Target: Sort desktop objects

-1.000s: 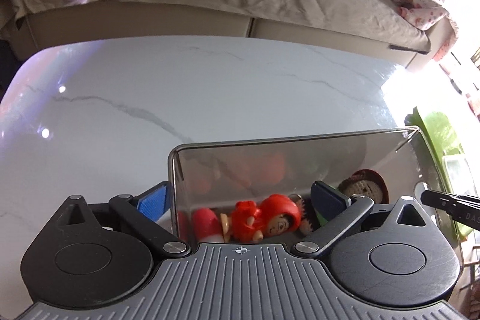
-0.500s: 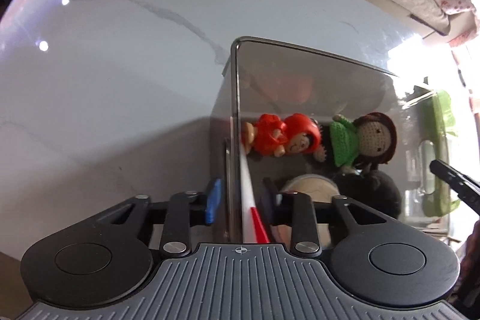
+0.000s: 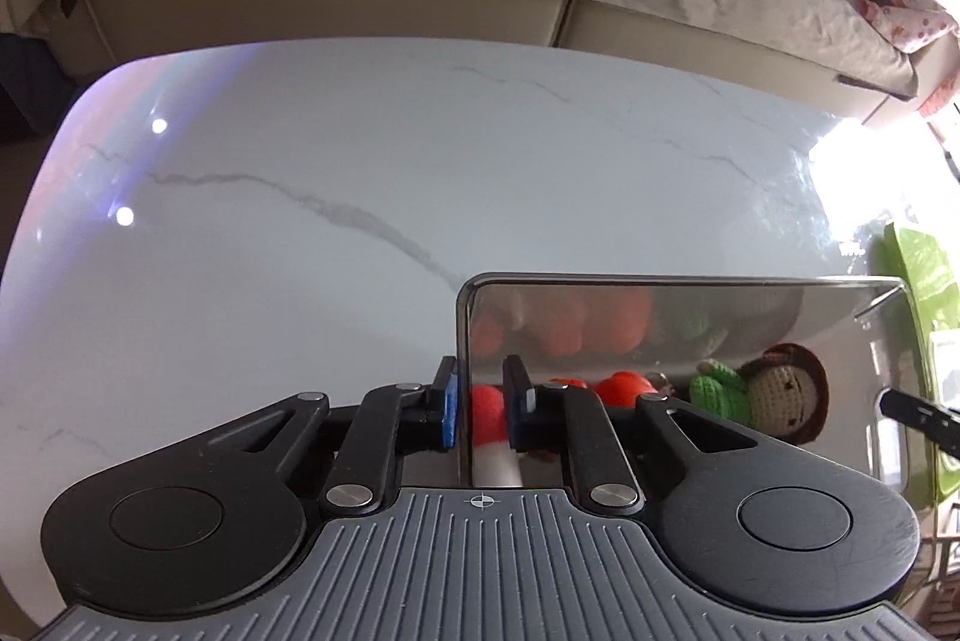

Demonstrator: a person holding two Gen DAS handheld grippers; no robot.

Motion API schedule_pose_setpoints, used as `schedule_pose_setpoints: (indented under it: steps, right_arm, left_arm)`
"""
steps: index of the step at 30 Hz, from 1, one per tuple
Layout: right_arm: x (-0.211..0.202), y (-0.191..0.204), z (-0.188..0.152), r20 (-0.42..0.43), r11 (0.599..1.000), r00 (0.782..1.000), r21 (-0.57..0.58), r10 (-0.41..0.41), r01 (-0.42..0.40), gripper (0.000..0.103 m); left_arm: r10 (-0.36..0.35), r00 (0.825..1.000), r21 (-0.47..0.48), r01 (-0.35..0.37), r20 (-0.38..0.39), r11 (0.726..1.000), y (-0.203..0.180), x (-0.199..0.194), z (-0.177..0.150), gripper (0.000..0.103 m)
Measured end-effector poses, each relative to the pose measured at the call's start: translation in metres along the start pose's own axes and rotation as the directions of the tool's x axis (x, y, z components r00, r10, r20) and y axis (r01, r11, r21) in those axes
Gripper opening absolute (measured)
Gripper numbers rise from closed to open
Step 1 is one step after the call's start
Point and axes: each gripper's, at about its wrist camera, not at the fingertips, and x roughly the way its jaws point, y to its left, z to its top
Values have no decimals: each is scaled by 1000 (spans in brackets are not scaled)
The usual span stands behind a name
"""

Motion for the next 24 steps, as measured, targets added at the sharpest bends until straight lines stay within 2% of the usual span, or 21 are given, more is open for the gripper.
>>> schedule_pose_setpoints:
  steps: [3,8,10,12,14,15,18,20,24]
  right_arm:
    - [4,0,4,4,1000,1000,5,-5,5,9]
    - [8,-1,10,5,1000,1000,-16,-4,4,9]
    - [6,2,8,0,999,1000,-52,-8,8,10]
    - [-1,5,1,-11,996,1000,-84,2,-3,18]
    - [-10,7,-9,-26,994,1000,-104,16,-18,36]
    - [-14,7,-13,-33,994,999,-108,24,-27,37]
    - [-17,8,-23,-49,993,998,-108,35,-40,27]
    - [-17,10,-24,-25,993,1000,-118,-5,2,10]
    - [-13,5,-20,-17,997,1000,-78,7,-8,9]
  left_arm:
    - [3,1000,25,-3,13,1000,-5,5,7,17]
    - [74,996,127,-78,41,989,-21,1,-4,18]
    - [69,998,133,-70,12,989,-22,-3,-12,23]
    - [67,997,150,-62,-25,987,-23,-7,-25,31]
    - [70,996,177,-58,-61,982,-26,-10,-39,36]
    - [69,995,189,-53,-77,981,-28,-10,-46,36]
    - [78,994,211,-61,-72,976,-32,-10,-56,39]
    - [82,995,199,-69,-57,978,-32,-11,-57,36]
    - [81,996,169,-73,-40,983,-26,-10,-52,28]
